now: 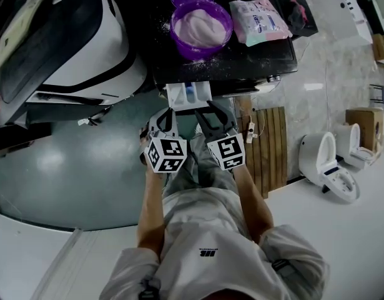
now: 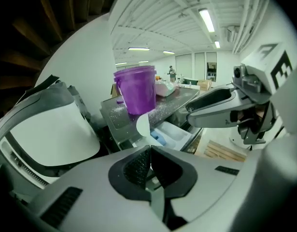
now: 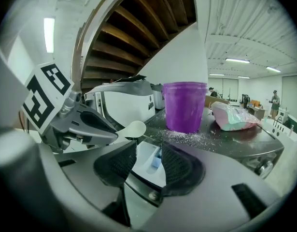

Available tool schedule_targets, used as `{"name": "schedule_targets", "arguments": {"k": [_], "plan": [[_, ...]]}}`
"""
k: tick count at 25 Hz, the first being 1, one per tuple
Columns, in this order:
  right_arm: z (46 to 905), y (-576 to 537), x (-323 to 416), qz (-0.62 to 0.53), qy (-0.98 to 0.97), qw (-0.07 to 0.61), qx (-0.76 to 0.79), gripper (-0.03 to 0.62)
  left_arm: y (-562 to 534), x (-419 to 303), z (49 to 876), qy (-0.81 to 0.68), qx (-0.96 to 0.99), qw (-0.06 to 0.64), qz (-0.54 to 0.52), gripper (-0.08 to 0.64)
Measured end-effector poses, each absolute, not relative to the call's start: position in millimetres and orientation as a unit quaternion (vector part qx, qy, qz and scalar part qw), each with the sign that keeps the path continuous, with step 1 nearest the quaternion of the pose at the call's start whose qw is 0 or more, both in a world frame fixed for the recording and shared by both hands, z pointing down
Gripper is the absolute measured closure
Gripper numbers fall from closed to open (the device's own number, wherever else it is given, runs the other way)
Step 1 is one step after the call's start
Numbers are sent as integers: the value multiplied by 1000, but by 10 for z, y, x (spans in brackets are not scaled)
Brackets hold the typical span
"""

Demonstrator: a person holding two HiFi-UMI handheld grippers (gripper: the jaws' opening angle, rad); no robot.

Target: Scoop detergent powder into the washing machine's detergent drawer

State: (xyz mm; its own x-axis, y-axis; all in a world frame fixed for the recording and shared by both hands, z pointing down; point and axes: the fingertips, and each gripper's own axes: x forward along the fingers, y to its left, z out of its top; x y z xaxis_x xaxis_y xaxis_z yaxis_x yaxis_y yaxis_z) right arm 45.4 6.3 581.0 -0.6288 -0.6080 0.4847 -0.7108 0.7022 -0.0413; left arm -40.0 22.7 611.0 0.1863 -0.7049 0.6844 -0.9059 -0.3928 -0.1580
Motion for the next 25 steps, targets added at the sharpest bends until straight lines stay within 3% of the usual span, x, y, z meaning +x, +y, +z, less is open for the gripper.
{"name": "schedule_targets", "arguments": {"k": [10,25], "plan": [[5351,161,434,66,-898,217,378,439,291,-377,5504,-524,810,148,217,545],[5106,235,465,58,-888,200,410,441,437,-392,5411,-508,828,155,177,545]]}}
